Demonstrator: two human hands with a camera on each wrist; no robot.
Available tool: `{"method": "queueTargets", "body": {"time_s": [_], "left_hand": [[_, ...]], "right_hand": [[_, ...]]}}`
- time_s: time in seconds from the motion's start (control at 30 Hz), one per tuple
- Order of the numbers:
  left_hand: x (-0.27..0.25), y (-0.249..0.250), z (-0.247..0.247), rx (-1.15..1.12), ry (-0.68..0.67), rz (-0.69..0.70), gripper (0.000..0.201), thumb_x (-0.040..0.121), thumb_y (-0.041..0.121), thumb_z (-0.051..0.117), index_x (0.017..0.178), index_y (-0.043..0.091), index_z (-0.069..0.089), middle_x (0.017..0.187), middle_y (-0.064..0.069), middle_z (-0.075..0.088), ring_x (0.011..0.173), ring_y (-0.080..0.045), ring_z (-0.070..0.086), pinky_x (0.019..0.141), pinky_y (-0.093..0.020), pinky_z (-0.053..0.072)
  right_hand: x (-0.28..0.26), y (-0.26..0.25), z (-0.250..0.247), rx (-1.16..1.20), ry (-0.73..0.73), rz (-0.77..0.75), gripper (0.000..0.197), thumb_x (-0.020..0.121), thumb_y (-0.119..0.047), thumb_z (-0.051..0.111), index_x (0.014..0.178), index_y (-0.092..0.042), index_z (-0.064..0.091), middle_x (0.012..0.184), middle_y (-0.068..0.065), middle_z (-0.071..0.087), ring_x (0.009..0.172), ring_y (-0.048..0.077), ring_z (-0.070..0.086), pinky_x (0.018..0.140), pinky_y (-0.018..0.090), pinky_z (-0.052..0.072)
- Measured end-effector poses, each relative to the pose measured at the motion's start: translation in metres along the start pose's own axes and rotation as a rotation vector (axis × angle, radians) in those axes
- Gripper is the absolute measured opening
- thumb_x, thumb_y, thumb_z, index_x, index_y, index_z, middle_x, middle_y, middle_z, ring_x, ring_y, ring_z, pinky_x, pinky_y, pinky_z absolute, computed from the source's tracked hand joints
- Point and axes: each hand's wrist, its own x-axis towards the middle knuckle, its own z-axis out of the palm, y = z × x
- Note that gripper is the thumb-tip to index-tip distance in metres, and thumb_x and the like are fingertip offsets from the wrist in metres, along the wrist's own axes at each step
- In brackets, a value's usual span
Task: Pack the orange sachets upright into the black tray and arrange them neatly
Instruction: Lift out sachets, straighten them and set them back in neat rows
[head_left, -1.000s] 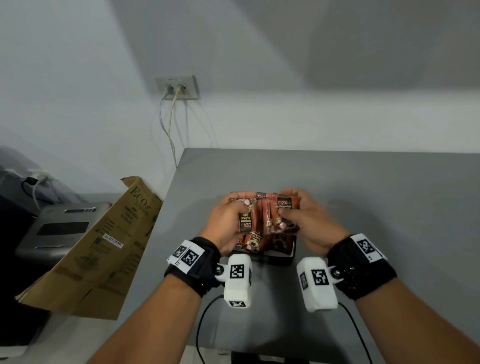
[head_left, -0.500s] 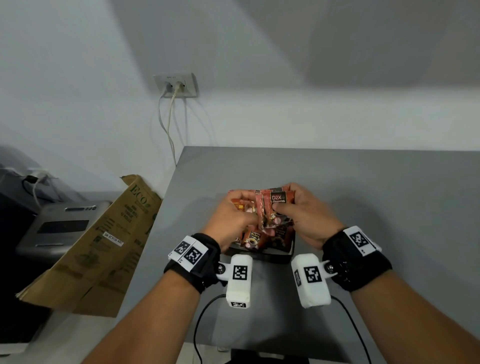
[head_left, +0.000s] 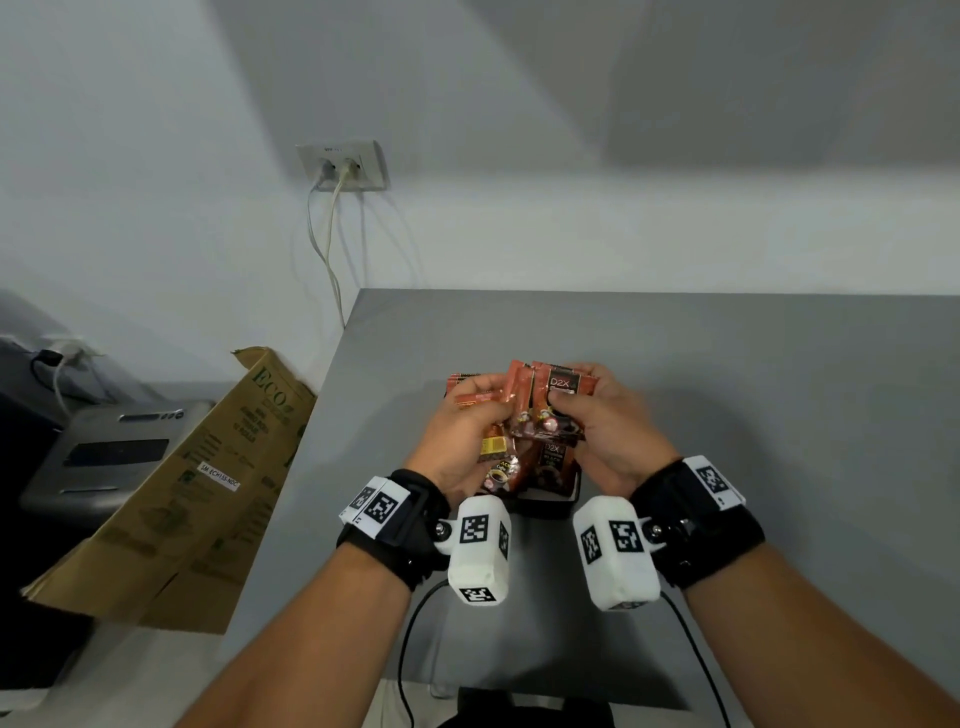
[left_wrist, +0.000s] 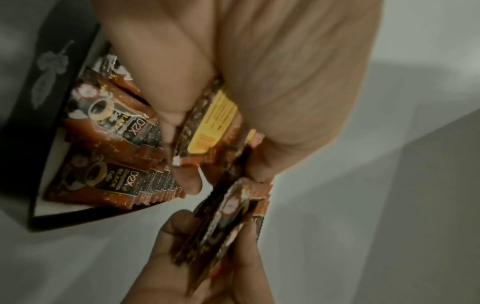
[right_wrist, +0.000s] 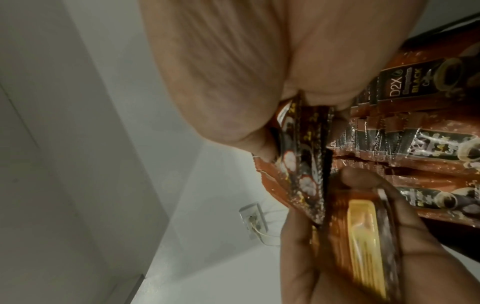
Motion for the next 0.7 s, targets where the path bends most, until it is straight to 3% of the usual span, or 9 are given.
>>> {"method": "queueTargets", "body": {"time_s": [0.1,0.2,0.3,0.37,0.4,0.47,0.53,0.6,0.7], "left_hand": [[-0.002,0.002,-0.007,-0.139,0.012,-0.073,0.041,0.080,-0.001,0.046,0.120,-0.003,0.054,0.097,-0.024,0.066,0.073,-0.032,0.068,0.067,-0.042,0.060],[-0.001,0.004,-0.011,-0.120,0.074,-0.090,0.023,0.081,-0.005,0.039,0.096,-0.004,0.057,0.087,-0.019,0.064,0.065,-0.024,0.062,0.060,-0.036,0.056],[-0.001,0.006,-0.012,-0.099,0.036,-0.098,0.012,0.068,0.009,0.055,0.078,0.005,0.061,0.081,-0.010,0.061,0.060,-0.015,0.049,0.048,-0.025,0.040],[-0.001,0.007,-0.013,-0.138,0.004,-0.083,0.015,0.075,0.019,0.058,0.065,0.011,0.066,0.074,-0.006,0.060,0.056,-0.015,0.051,0.047,-0.021,0.039],[-0.002,0.008,-0.013,-0.151,-0.012,-0.085,0.020,0.081,0.019,0.057,0.065,0.011,0.066,0.073,-0.007,0.062,0.057,-0.017,0.056,0.050,-0.021,0.045],[-0.002,0.008,-0.014,-0.066,-0.018,-0.040,0.007,0.083,0.005,0.059,0.079,0.007,0.064,0.082,-0.014,0.066,0.066,-0.022,0.064,0.058,-0.028,0.053],[0.005,0.003,-0.020,0.200,0.072,0.058,0.031,0.078,-0.015,0.065,0.096,0.010,0.060,0.088,-0.014,0.068,0.071,-0.023,0.067,0.063,-0.033,0.055],[0.006,0.001,-0.022,0.357,0.144,0.143,0.048,0.074,-0.019,0.072,0.107,0.012,0.056,0.088,-0.013,0.073,0.076,-0.023,0.072,0.068,-0.037,0.059],[0.010,-0.005,-0.020,0.319,0.129,0.130,0.037,0.072,-0.017,0.073,0.098,0.006,0.060,0.088,-0.017,0.072,0.076,-0.031,0.071,0.074,-0.044,0.061]], "right_hand": [[0.000,-0.005,-0.011,0.055,0.016,-0.001,0.027,0.094,0.006,0.054,0.117,-0.008,0.055,0.100,0.015,0.070,0.083,0.026,0.069,0.064,0.036,0.056],[-0.002,-0.008,-0.018,0.130,0.023,0.037,0.022,0.092,0.007,0.052,0.102,-0.011,0.059,0.087,0.012,0.073,0.072,0.023,0.071,0.059,0.034,0.056],[-0.002,-0.003,-0.021,0.169,0.025,0.059,0.027,0.088,0.009,0.047,0.102,-0.008,0.062,0.093,0.017,0.070,0.079,0.028,0.067,0.063,0.035,0.056],[-0.003,0.001,-0.021,0.174,0.021,0.058,0.032,0.084,0.010,0.043,0.101,-0.007,0.064,0.095,0.019,0.069,0.081,0.030,0.065,0.065,0.036,0.056],[-0.004,0.002,-0.021,0.176,0.024,0.058,0.033,0.084,0.011,0.042,0.099,-0.008,0.065,0.094,0.018,0.069,0.079,0.029,0.065,0.065,0.036,0.056],[-0.004,0.003,-0.022,0.190,0.019,0.041,0.034,0.083,0.012,0.041,0.098,-0.009,0.064,0.091,0.016,0.068,0.075,0.027,0.066,0.064,0.035,0.056],[-0.005,0.001,-0.024,0.211,-0.017,0.011,0.034,0.085,0.014,0.042,0.102,-0.008,0.062,0.090,0.015,0.069,0.072,0.025,0.067,0.060,0.034,0.056],[-0.007,-0.001,-0.025,0.198,-0.081,-0.019,0.038,0.083,0.015,0.047,0.113,-0.004,0.059,0.095,0.017,0.070,0.076,0.026,0.069,0.060,0.033,0.056],[-0.009,0.001,-0.021,0.103,-0.114,-0.043,0.046,0.079,0.020,0.058,0.116,-0.006,0.055,0.098,0.016,0.069,0.082,0.027,0.067,0.061,0.031,0.057]]}}
